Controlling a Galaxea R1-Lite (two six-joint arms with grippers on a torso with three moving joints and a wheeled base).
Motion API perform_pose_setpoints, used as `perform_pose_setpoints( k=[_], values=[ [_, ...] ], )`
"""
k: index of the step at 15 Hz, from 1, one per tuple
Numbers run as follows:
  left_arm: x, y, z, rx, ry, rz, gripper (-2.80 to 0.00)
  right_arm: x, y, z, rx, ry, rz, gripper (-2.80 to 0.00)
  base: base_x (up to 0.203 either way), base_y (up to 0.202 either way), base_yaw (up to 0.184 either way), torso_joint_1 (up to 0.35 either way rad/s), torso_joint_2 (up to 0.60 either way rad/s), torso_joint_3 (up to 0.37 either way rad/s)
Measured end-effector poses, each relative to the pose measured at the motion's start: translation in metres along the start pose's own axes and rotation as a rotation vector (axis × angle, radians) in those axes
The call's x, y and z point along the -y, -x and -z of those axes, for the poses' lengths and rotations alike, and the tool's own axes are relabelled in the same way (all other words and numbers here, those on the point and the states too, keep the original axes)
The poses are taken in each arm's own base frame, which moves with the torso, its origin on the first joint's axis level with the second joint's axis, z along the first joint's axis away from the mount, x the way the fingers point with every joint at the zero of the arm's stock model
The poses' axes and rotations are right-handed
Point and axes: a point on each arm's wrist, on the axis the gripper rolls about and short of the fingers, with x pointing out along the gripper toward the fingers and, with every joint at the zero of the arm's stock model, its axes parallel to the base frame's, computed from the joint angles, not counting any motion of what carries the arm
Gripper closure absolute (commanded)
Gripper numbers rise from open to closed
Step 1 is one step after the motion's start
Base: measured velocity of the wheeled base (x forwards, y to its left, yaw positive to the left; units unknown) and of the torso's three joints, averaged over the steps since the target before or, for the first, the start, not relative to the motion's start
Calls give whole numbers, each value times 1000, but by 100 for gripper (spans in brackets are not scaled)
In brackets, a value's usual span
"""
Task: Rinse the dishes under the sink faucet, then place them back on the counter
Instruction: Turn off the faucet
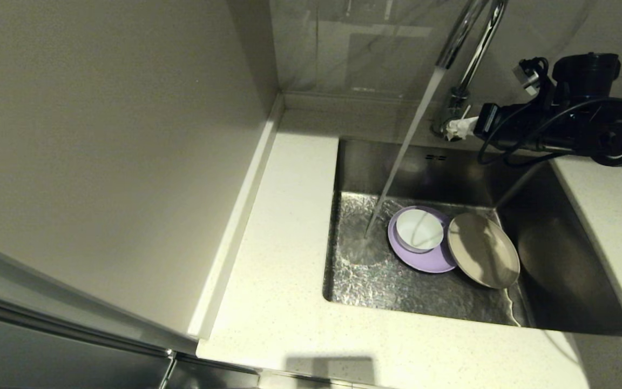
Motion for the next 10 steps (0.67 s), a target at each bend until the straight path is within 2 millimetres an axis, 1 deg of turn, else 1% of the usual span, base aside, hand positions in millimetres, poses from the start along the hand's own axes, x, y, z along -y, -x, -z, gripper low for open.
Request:
perform_pose_setpoints(
  k=[4,10],
  values=[
    [0,0,0,0,0,-1,0,2,-9,-12,47,-31,-11,0,0,0,0,0,0,0],
    [0,0,0,0,0,0,0,17,-7,-28,132,-103,3,0,0,0,0,0,0,0]
  ],
)
